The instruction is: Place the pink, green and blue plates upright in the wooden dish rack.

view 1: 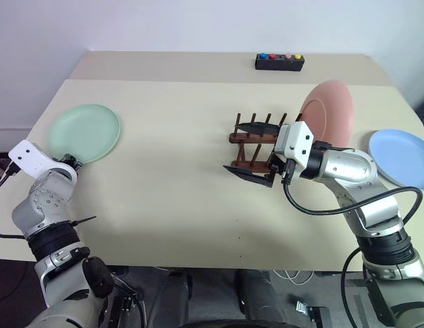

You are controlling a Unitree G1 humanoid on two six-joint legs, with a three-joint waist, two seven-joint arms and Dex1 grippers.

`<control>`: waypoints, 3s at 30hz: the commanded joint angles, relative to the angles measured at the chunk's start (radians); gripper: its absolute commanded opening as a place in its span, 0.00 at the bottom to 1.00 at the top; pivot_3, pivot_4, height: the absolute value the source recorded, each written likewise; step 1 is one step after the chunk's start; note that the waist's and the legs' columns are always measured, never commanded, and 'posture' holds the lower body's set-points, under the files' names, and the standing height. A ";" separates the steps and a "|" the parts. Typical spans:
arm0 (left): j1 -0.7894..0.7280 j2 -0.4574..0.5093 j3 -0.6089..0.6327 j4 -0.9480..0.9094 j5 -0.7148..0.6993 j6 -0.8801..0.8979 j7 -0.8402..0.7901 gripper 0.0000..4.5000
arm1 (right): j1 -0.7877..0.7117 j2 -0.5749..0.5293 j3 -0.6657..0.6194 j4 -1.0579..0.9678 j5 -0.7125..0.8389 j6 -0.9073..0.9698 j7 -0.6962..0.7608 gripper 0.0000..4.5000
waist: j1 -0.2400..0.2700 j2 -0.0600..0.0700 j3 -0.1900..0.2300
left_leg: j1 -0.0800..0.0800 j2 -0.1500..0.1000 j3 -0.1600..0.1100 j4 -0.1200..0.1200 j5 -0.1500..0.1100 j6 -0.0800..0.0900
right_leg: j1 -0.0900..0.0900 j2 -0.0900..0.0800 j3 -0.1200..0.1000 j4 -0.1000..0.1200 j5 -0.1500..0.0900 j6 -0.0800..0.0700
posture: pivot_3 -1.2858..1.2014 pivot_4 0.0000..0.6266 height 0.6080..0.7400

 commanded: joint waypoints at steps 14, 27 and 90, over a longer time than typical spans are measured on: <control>-0.023 -0.014 -0.088 -0.174 -0.045 -0.170 -0.155 0.00 | -0.009 0.023 0.010 -0.037 -0.078 -0.032 -0.023 0.98 | 0.005 -0.001 0.000 | 0.000 0.000 0.000 0.000 0.000 -0.001 | 0.000 0.000 0.000 0.000 0.000 0.000 | 0.52 0.24 0.96; -0.078 -0.127 -0.520 -0.517 0.121 -0.315 -0.239 0.00 | -0.168 0.057 0.144 0.132 -0.474 -0.241 -0.164 0.98 | 0.002 -0.001 0.000 | 0.000 0.000 0.000 0.000 0.001 -0.001 | 0.000 0.000 0.000 0.000 0.000 0.000 | 0.52 0.24 0.96; 0.274 0.059 -0.656 -0.600 0.096 -0.369 -0.709 0.99 | -0.133 0.110 -0.258 -0.076 0.155 0.170 -0.219 0.00 | 0.002 0.000 0.000 | 0.000 0.000 0.000 -0.001 0.000 -0.001 | 0.000 0.000 0.000 0.000 0.000 -0.001 | 0.52 0.24 0.96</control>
